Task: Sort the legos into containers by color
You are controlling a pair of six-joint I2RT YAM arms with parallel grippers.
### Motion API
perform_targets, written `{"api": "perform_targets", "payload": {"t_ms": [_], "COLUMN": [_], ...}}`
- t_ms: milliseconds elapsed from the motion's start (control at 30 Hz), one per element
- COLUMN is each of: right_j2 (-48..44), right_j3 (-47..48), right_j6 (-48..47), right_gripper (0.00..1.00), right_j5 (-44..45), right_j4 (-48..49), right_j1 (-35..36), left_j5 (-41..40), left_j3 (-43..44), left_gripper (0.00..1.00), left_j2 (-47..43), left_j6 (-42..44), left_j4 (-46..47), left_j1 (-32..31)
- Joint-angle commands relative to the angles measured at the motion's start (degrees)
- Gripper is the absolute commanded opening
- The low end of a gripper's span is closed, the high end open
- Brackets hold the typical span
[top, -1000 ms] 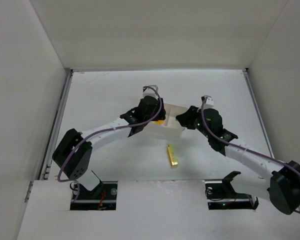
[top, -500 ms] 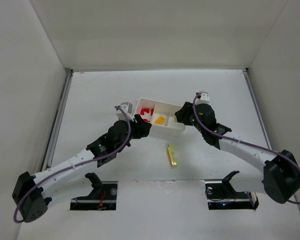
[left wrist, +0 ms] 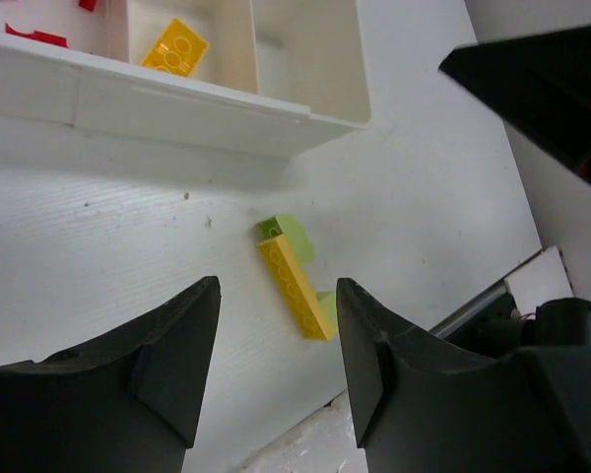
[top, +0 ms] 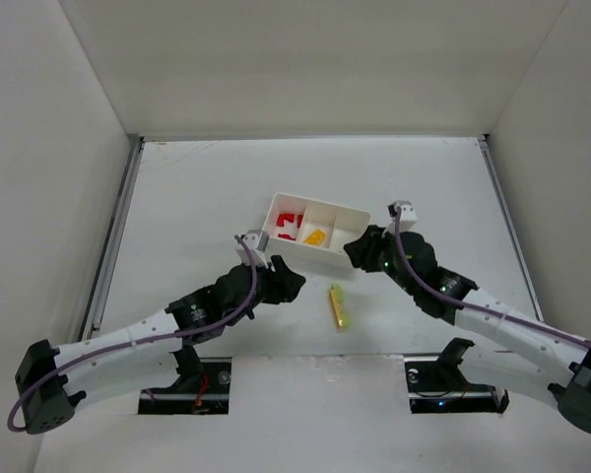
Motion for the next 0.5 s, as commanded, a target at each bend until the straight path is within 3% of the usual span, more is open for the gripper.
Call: {"api": "perform_targets", "payload": {"t_ms": [0,167,467], "right_j2": [-2.5,-1.1,3.8], "right_j3": [-4.3,-7.7,-9.1], "right_j6": [5.2,13.1,21.7], "right_gripper": [0.43,0.62,0.67], "right_j5": [2.4,2.5,3.3], "right_j4": [-8.4,-13.6,-17.6], "right_j1": [5.5,12.8,23.1], "left_j5": [-0.4,1.3,7.7], "left_j3": [-1.6,-2.2,-6.6], "left_gripper": [0.48,0.48,0.48], "left_j2": [0.8,1.7,2.9], "left_j6": [-3.4,-5.7,-15.4], "left_j4": [1.0,3.1,7.1], "left_j1": [-1.3,-0.3,5.0]}}
